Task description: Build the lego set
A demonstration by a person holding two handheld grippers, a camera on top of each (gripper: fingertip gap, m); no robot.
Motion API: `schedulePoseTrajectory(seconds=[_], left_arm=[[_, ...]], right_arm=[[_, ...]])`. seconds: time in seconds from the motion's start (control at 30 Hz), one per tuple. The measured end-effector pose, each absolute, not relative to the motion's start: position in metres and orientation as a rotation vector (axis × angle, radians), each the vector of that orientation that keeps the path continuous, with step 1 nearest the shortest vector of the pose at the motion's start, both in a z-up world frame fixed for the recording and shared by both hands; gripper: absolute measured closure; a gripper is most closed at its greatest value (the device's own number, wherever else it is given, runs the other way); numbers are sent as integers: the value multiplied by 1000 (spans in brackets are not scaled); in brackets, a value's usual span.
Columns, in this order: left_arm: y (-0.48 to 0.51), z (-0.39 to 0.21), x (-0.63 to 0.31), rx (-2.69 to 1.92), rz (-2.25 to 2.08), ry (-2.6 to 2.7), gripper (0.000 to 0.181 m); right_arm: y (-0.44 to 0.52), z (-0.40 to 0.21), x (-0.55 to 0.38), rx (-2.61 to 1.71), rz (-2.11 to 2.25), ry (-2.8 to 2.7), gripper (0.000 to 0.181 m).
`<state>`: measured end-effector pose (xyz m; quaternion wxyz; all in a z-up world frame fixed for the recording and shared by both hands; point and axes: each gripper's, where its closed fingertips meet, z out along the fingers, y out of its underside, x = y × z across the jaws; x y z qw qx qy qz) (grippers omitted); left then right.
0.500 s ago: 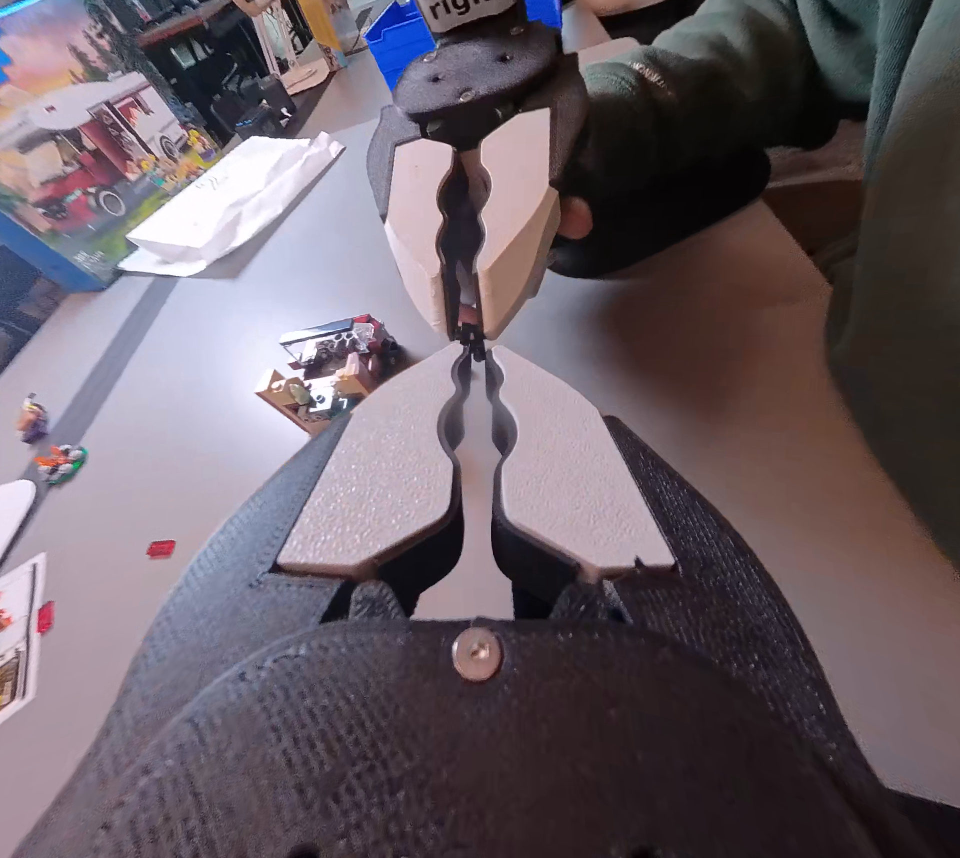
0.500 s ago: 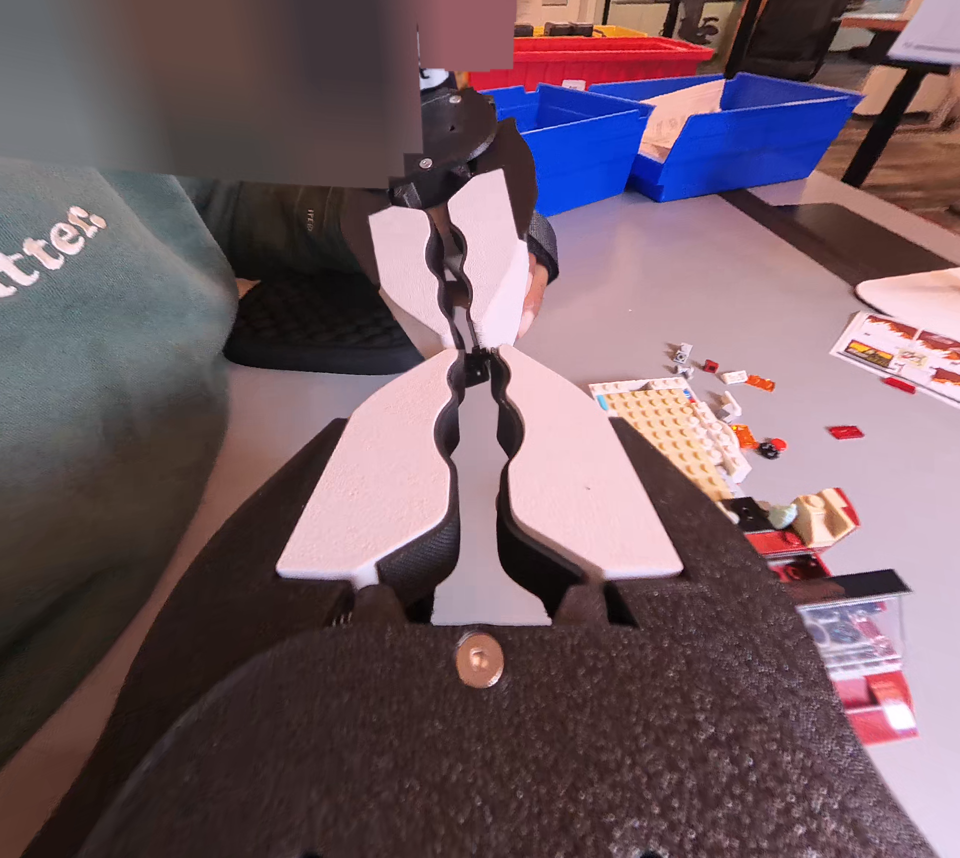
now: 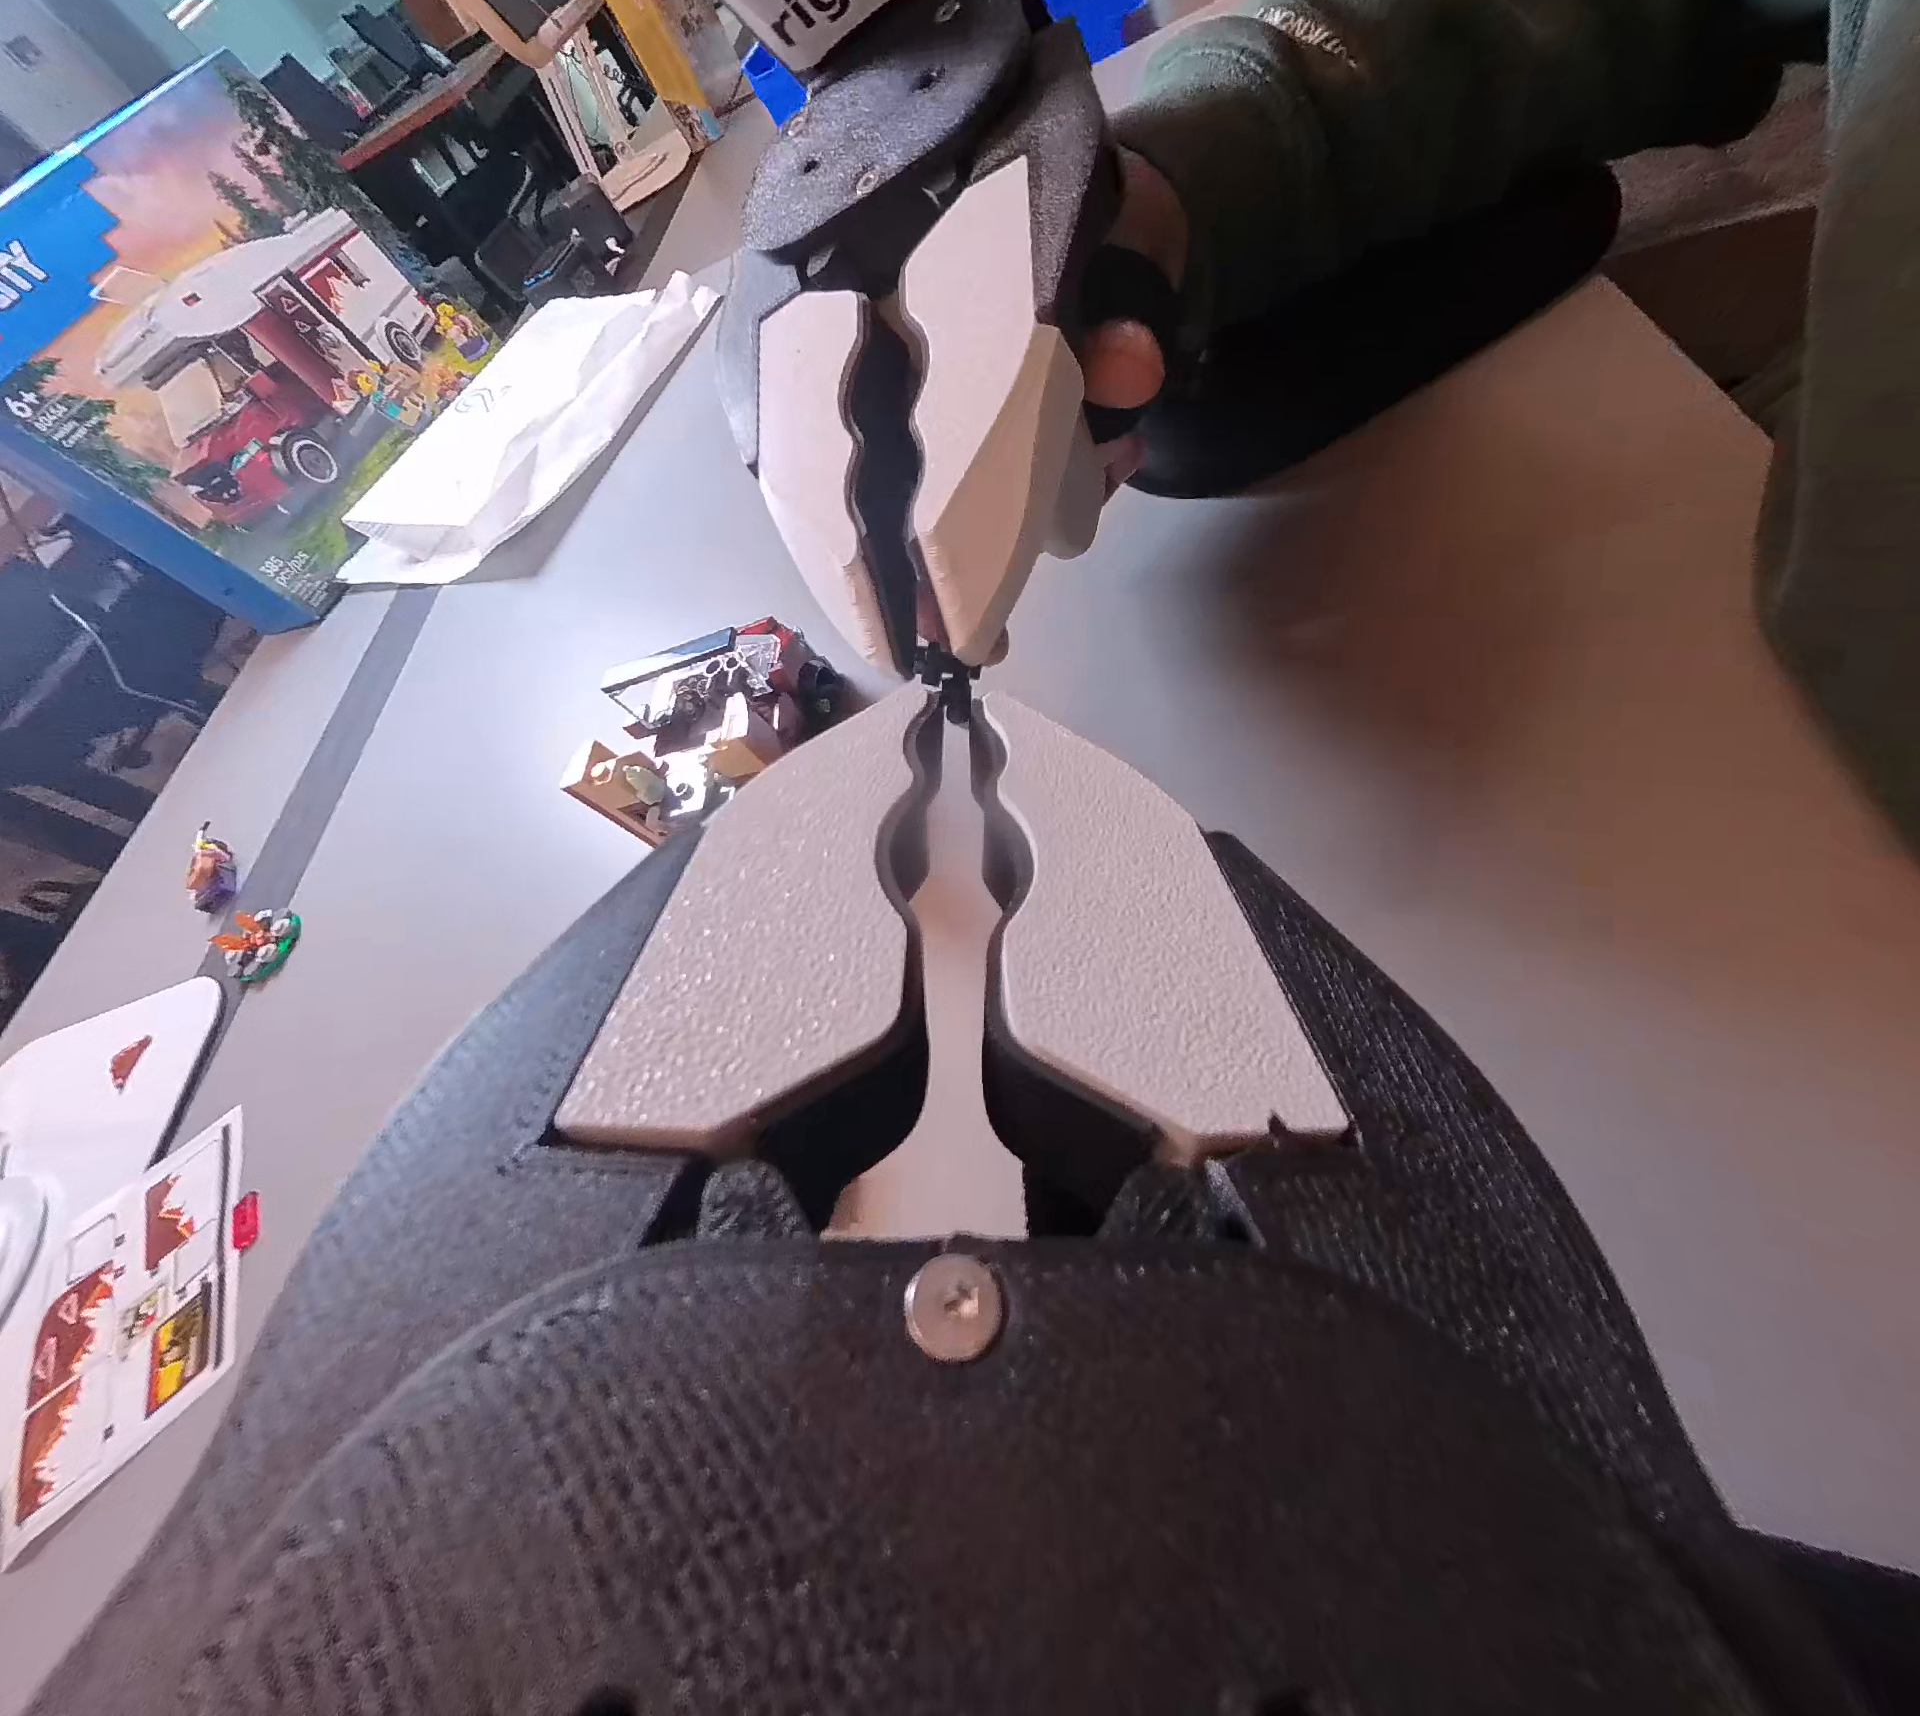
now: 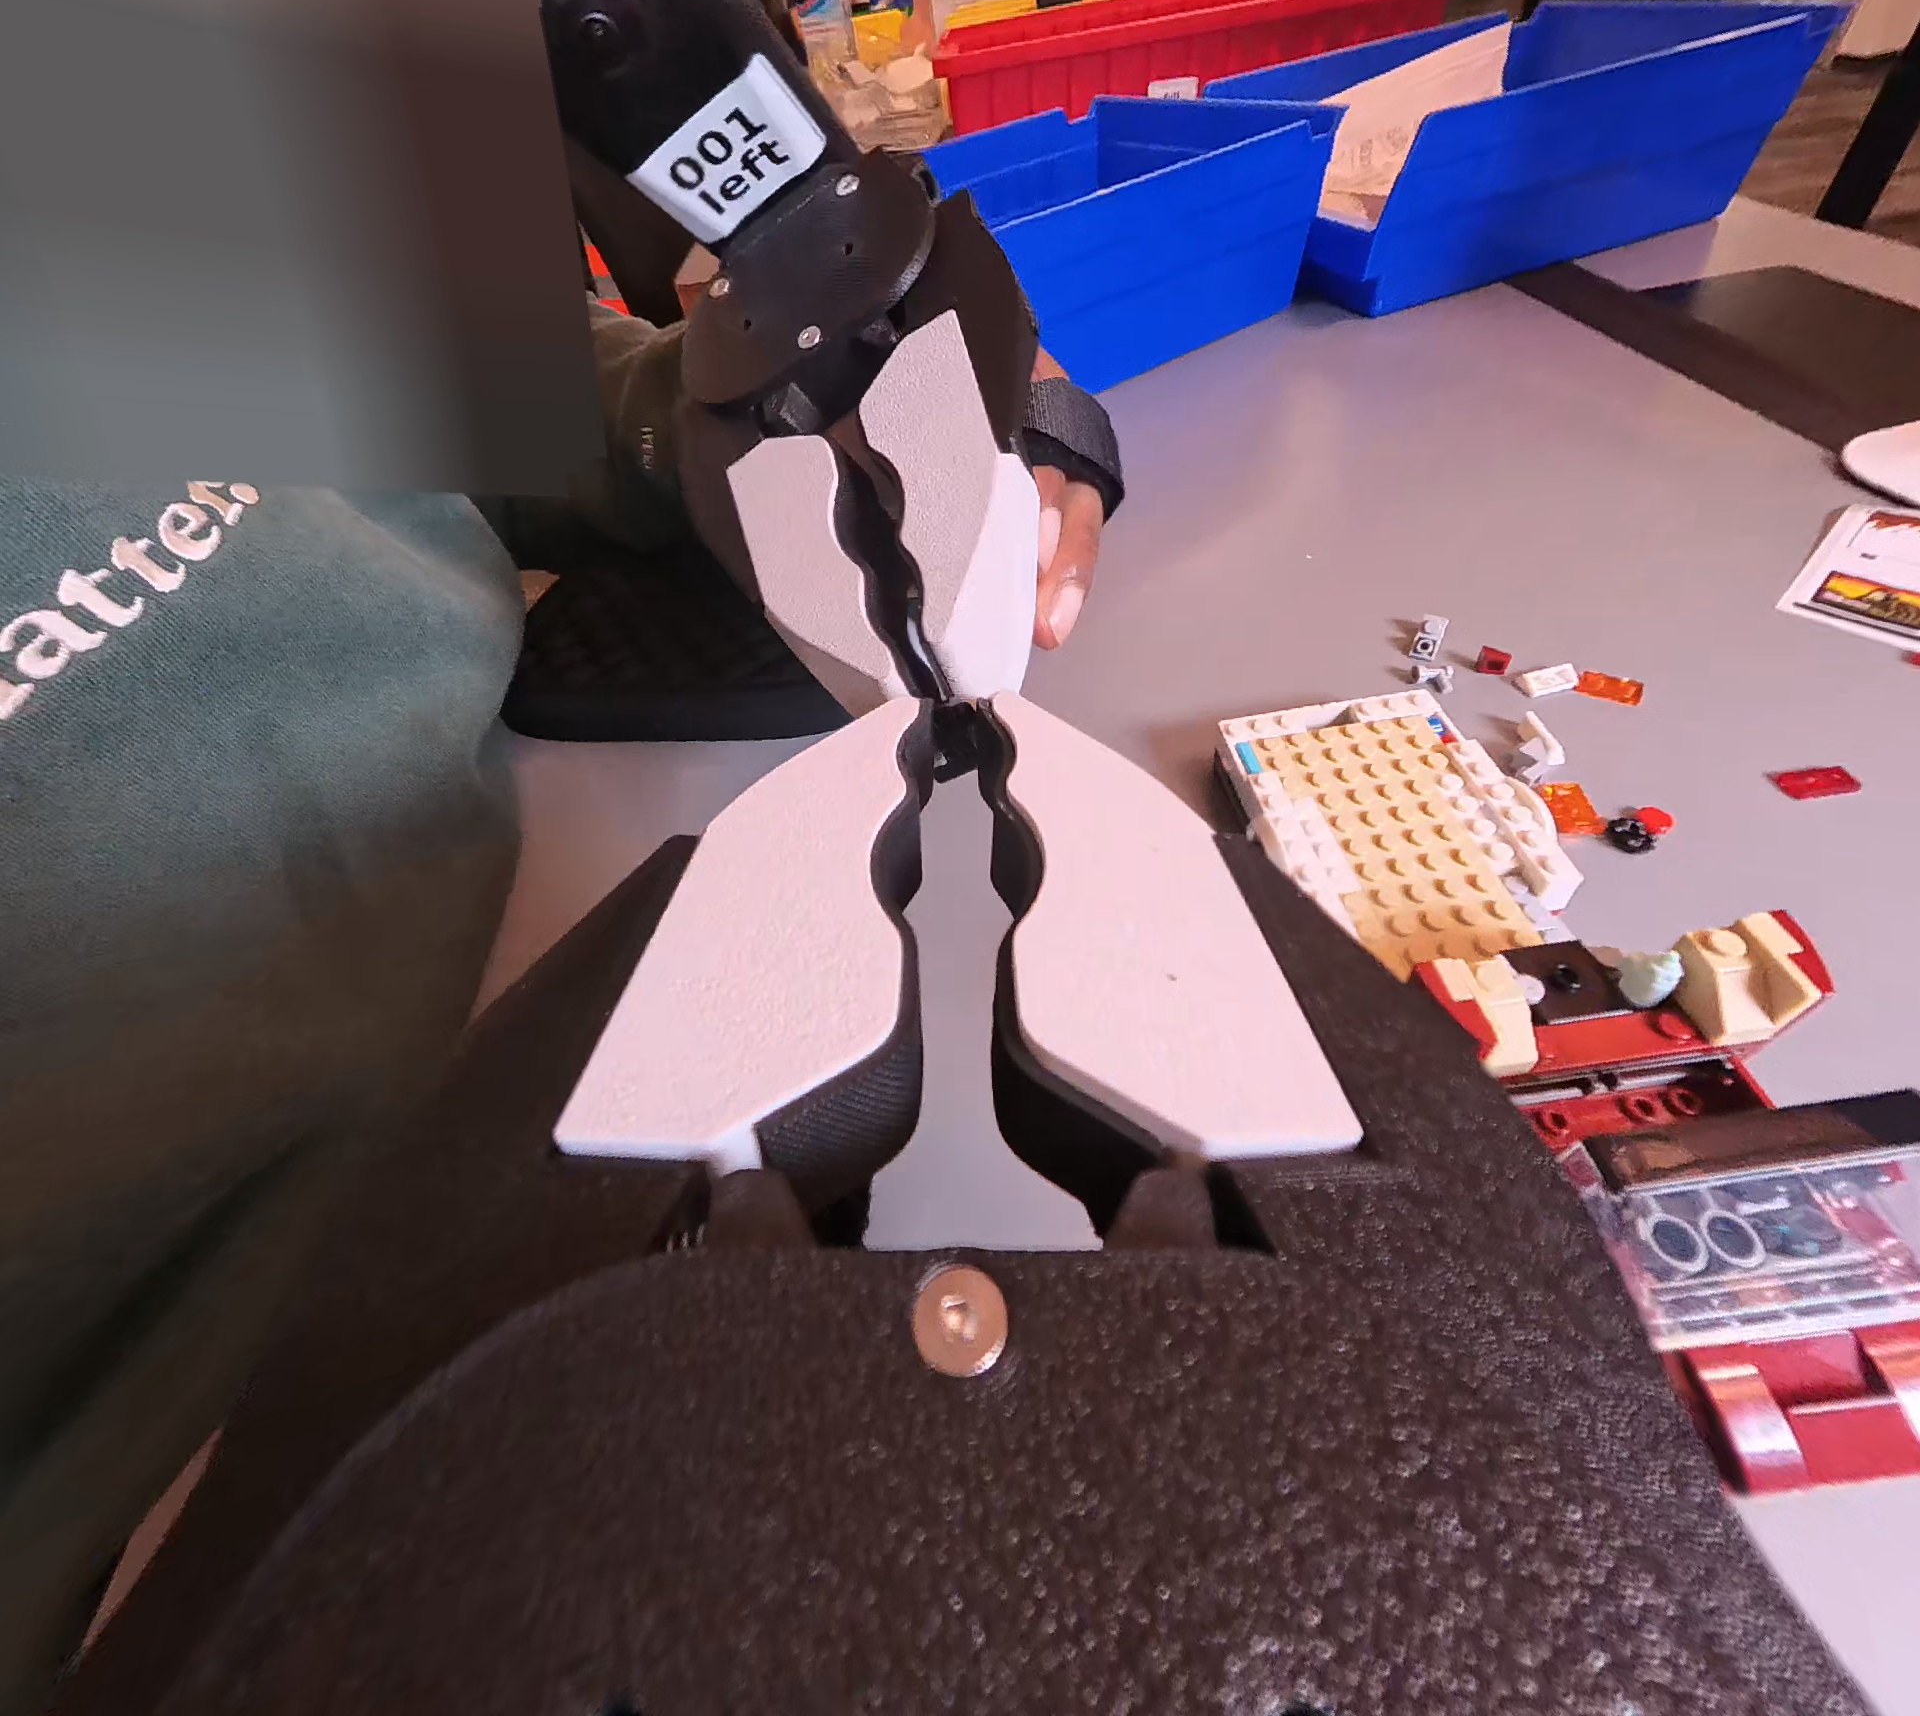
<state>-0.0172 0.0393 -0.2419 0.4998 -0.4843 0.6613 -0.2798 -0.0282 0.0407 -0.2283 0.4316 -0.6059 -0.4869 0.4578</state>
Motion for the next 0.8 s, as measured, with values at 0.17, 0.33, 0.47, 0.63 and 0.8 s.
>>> schedulePoseTrajectory(seconds=[0.17,0.33,0.47,0.63,0.8], left_arm=[[40,-245,-17,-1125,-605,1620,177],[40,-241,-17,-1090,-565,1612,177],[44,-238,-18,-1083,-520,1592,177],[49,-235,-19,-1087,-490,1561,177],[49,-234,-19,-1071,-461,1562,177]], right_arm=[[45,-230,-27,-1578,1209,-1164,174],[49,-231,-27,-1614,1213,-1135,174],[50,-228,-26,-1626,1257,-1093,174],[49,-227,-27,-1626,1257,-1087,174],[49,-227,-27,-1636,1287,-1076,174]])
